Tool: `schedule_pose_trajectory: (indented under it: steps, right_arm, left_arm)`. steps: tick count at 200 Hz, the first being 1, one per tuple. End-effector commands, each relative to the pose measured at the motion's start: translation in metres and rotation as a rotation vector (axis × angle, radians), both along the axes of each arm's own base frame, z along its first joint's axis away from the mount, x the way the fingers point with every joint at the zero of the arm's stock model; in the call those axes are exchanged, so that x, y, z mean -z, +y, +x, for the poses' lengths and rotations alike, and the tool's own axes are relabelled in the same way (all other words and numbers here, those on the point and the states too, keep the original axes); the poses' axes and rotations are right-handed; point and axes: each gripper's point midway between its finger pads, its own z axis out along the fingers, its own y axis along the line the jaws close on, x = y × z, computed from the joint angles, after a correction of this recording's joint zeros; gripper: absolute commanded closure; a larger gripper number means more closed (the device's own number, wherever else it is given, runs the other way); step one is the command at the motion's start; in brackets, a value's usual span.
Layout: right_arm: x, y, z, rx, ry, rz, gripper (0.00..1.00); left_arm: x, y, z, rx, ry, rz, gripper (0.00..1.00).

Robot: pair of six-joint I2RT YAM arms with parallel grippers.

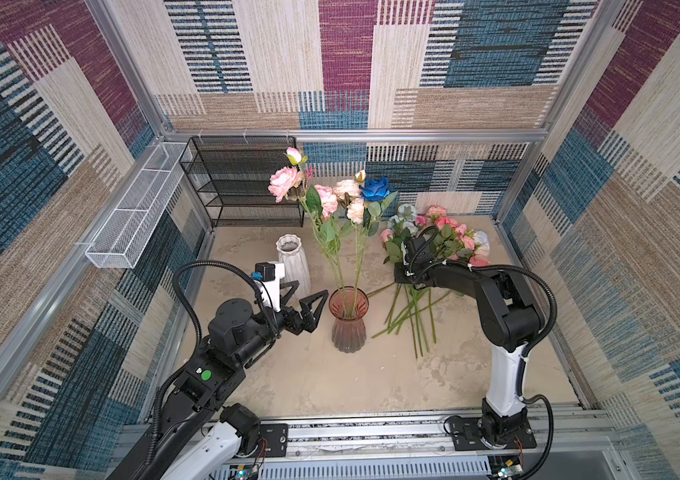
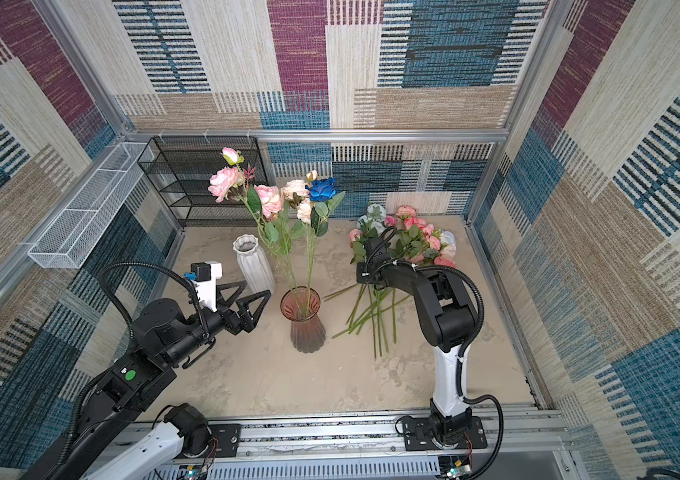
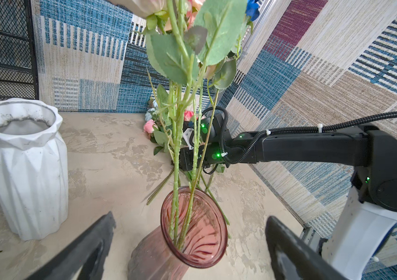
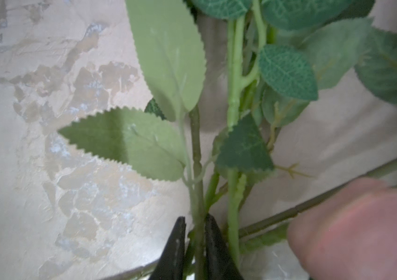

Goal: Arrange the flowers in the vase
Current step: 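Lower the right gripper to the pile and grasp a pink rose stem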

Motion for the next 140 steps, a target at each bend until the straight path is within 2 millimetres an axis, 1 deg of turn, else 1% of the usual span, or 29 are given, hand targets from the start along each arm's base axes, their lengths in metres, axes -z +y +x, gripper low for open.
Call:
schedule_pose_trajectory:
  steps: [1, 35, 57, 84, 102, 112, 117, 122, 133, 140]
  right_arm:
    - [-0.016, -0.003, 0.0, 0.007, -0.041, -0.012, 0.85]
    - [-0.06, -0.001, -0.004, 0.008, -0.137, 0.037, 0.9]
    - [-0.082, -0.003, -0.011, 0.018, -0.18, 0.064, 0.95]
    - [-0.112, -0.002, -0.022, 0.011, -0.25, 0.125, 0.97]
    - [-0.126, 0.001, -0.029, -0.001, -0.27, 0.163, 0.96]
    - [-0.129, 0.003, -0.033, -0.01, -0.264, 0.187, 0.95]
    - [-0.13, 0.004, -0.036, -0.011, -0.261, 0.198, 0.92]
    - [-0.129, 0.004, -0.038, -0.005, -0.254, 0.204, 0.84]
    - [-0.123, 0.003, -0.042, 0.003, -0.223, 0.204, 0.55]
    - [-0.12, 0.003, -0.045, 0.002, -0.206, 0.203, 0.41]
  left_arm:
    - [-0.003, 0.002, 0.002, -0.014, -0.009, 0.001, 0.02]
    - [-0.007, 0.0, 0.0, 0.002, -0.008, -0.003, 0.02]
    - [-0.01, 0.0, 0.0, 0.003, -0.013, -0.006, 0.02]
    - [-0.013, -0.002, -0.001, 0.013, -0.015, -0.013, 0.01]
    - [-0.015, -0.002, -0.002, 0.016, -0.015, -0.015, 0.02]
    - [-0.015, -0.003, -0.002, 0.02, -0.013, -0.014, 0.02]
    - [-0.014, -0.003, -0.002, 0.021, -0.01, -0.013, 0.02]
    - [-0.015, -0.003, -0.002, 0.02, -0.009, -0.014, 0.02]
    - [-0.015, -0.003, -0.003, 0.022, -0.006, -0.012, 0.02]
    - [-0.015, -0.002, -0.004, 0.022, -0.005, -0.013, 0.02]
